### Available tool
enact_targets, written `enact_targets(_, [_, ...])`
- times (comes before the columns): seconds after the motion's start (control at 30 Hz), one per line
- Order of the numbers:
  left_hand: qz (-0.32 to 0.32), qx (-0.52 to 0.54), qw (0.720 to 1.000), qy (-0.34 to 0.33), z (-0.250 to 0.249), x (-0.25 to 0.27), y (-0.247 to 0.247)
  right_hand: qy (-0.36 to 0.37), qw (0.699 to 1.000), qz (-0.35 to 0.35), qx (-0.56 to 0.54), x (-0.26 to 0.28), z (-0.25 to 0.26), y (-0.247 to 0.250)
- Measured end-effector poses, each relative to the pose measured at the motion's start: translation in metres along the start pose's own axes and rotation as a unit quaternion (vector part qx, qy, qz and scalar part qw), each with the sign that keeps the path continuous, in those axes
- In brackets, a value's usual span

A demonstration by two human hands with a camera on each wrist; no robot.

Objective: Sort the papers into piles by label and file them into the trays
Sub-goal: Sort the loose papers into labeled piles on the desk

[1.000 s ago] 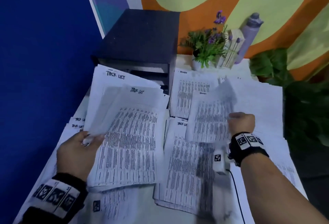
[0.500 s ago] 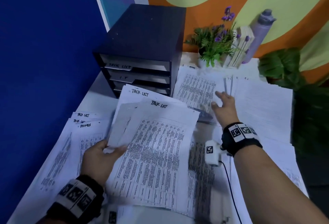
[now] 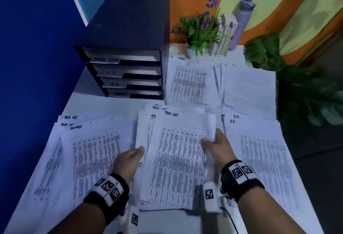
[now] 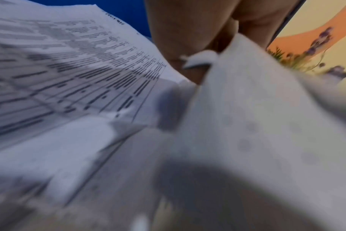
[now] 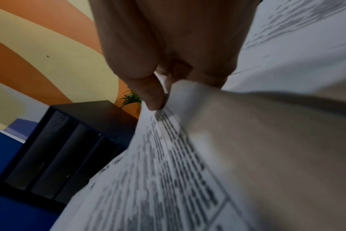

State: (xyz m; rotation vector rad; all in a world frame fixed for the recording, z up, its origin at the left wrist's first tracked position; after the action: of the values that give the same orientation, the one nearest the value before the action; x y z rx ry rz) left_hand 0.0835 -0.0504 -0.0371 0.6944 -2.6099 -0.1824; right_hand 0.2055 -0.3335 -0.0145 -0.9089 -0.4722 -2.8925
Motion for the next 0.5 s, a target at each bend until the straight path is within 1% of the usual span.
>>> enact_targets(0.07, [0.025,-0.067,0.997,-0.015,0.011,0.002,0.001,-0.018,1.000,-0.011,0.007,0.000,-0.018,0.005])
enact_targets(0.13, [0.031,-0.131,0.991,-0.018,0.021,0.003,0.004,-0.023,0.999,-0.023,0.036,0.001,-0.030,0.008])
enact_targets(0.17, [0.033,-0.135,0.990,-0.012,0.024,0.003,0.005,-0.021,0.997,-0.034,0.068,0.001,-0.035,0.011])
enact_targets(0.27, [0.023,-0.091,0.996,0.012,0.028,0.004,0.005,-0.020,0.987,-0.077,0.137,0.004,-0.044,0.019])
enact_targets(0.3, [0.025,-0.102,0.994,0.008,0.028,0.005,0.005,-0.020,0.987,-0.084,0.138,0.004,-0.047,0.021])
enact_targets(0.37, [0.032,-0.147,0.988,-0.026,0.027,0.004,0.005,-0.029,0.989,-0.085,0.118,0.003,-0.053,0.023])
enact_targets(0.43, [0.030,-0.175,0.984,-0.031,0.027,0.005,0.005,-0.035,0.990,-0.082,0.110,0.003,-0.057,0.023])
enact_targets(0.5, [0.028,-0.177,0.983,-0.030,0.028,0.006,0.006,-0.033,0.990,-0.076,0.113,0.001,-0.061,0.021])
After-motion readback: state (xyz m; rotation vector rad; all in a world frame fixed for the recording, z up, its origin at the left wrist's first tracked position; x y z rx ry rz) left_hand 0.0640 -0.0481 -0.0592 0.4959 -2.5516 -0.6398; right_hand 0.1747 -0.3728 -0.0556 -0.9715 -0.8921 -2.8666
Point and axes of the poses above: each hand's wrist, its own x-axis away from the middle knuckle, its own y-axis out of the back of the hand, z = x × y, the point moved 5 cm from there along -x, towards the middle knuckle, and after that the axes turned 10 degrees about -y, right-handed, at the moved point
